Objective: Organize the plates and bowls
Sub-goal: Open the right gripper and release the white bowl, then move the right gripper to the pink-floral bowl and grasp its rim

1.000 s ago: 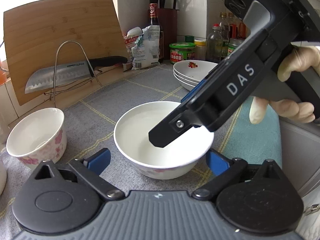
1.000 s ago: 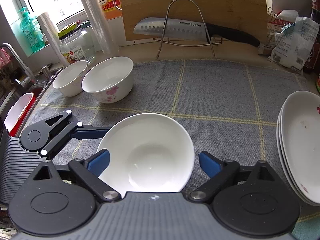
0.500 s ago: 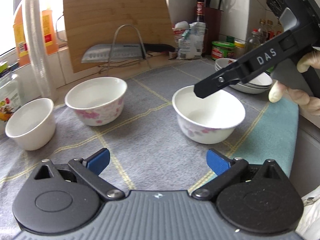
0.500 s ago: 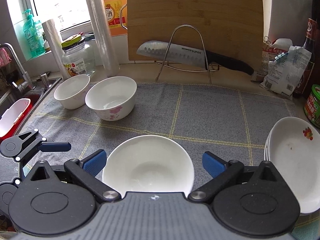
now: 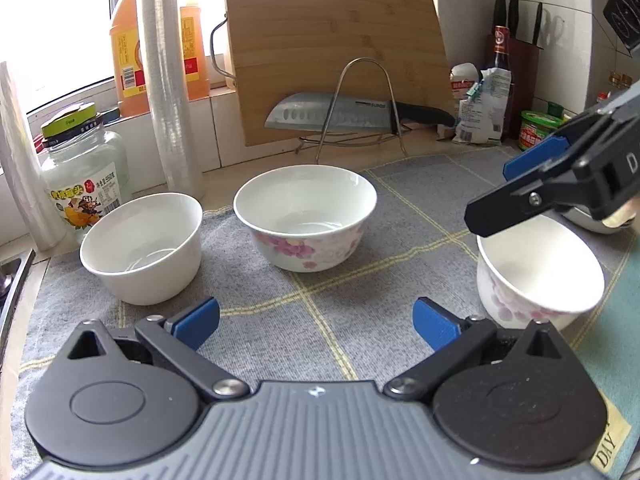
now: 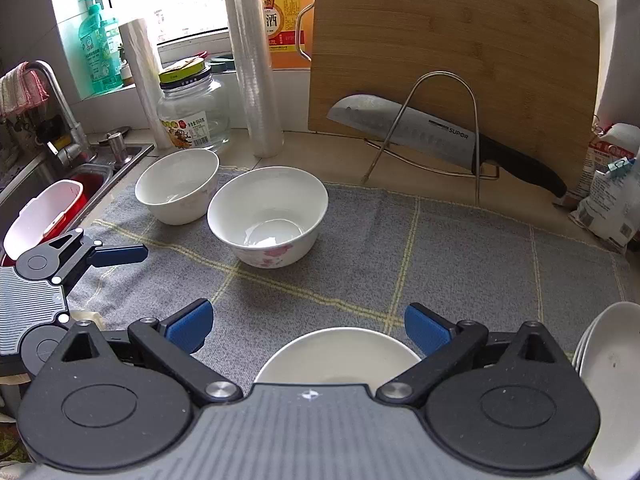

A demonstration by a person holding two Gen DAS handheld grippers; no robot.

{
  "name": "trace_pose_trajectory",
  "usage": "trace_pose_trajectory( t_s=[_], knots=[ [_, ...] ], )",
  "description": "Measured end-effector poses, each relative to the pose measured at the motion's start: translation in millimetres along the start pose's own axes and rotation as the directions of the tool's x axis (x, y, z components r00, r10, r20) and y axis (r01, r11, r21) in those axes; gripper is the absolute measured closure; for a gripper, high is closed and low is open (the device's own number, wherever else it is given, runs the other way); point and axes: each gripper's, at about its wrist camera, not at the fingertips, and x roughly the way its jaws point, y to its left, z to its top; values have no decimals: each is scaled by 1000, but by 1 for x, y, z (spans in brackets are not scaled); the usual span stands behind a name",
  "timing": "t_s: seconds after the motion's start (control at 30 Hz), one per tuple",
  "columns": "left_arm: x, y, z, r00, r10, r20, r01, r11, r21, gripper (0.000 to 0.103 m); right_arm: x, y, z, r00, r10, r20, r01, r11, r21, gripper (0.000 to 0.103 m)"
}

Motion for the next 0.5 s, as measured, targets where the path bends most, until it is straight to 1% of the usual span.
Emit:
trace_pose_trajectory(
  t_s=[0.13, 0.27, 0.5],
  knots=[
    [11, 2, 8, 1000, 25, 11, -25, 1000, -1, 1, 10, -2, 10, 1000, 13, -15, -13, 1000, -17, 0],
    [19, 2, 14, 1000, 25, 17, -24, 1000, -3, 1, 20, -4, 18, 999, 21, -25, -21, 999, -29, 0],
    [33, 3, 19, 1000, 18, 0, -18, 1000, -16, 1, 37, -10, 32, 998, 25, -50, -27, 999, -46, 0]
  ],
)
